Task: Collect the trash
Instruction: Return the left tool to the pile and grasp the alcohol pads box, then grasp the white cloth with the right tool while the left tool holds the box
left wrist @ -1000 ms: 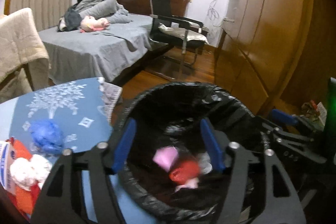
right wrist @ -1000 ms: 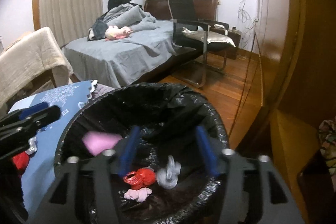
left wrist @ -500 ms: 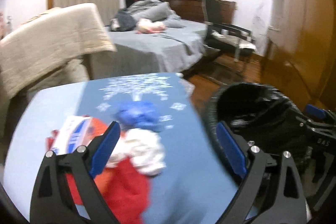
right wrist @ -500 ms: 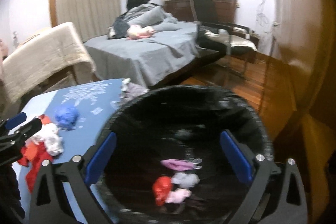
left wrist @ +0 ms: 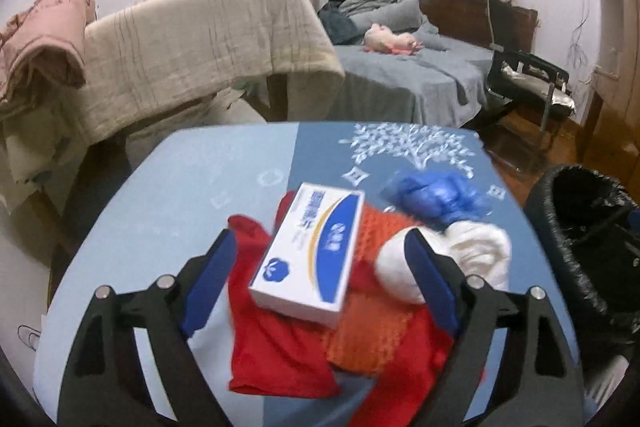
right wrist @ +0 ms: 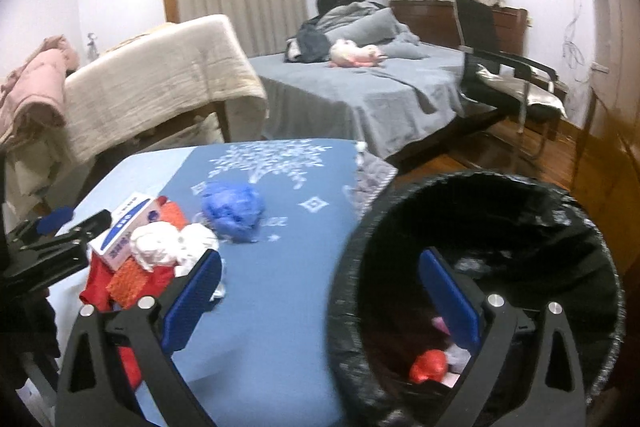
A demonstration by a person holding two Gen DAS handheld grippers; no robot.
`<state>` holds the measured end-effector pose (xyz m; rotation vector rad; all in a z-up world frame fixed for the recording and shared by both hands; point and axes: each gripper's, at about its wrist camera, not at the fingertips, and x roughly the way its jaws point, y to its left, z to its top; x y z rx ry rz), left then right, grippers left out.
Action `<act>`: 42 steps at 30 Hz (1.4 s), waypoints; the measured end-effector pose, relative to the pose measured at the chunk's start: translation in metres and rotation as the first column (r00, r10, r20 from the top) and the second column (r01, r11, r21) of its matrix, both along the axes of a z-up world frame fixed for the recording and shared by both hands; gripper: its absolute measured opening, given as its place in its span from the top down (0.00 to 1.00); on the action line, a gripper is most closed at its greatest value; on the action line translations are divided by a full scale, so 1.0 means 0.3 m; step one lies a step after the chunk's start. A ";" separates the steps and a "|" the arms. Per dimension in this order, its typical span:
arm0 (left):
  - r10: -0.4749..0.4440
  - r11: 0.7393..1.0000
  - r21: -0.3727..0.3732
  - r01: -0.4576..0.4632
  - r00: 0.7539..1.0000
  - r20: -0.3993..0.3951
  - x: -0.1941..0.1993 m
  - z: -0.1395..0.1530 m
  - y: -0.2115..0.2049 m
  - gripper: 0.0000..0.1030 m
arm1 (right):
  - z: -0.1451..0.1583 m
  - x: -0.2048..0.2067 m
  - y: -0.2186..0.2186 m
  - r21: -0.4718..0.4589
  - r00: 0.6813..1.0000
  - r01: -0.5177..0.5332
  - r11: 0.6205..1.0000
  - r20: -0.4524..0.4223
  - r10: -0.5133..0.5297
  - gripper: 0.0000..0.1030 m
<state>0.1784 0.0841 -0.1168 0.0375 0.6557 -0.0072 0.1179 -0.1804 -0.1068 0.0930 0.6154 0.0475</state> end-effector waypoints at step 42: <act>-0.056 0.997 -0.062 0.049 0.992 -0.114 0.081 -0.135 0.052 0.39 | -0.197 0.231 0.259 0.076 0.951 -0.236 0.969 -0.187 0.246 0.67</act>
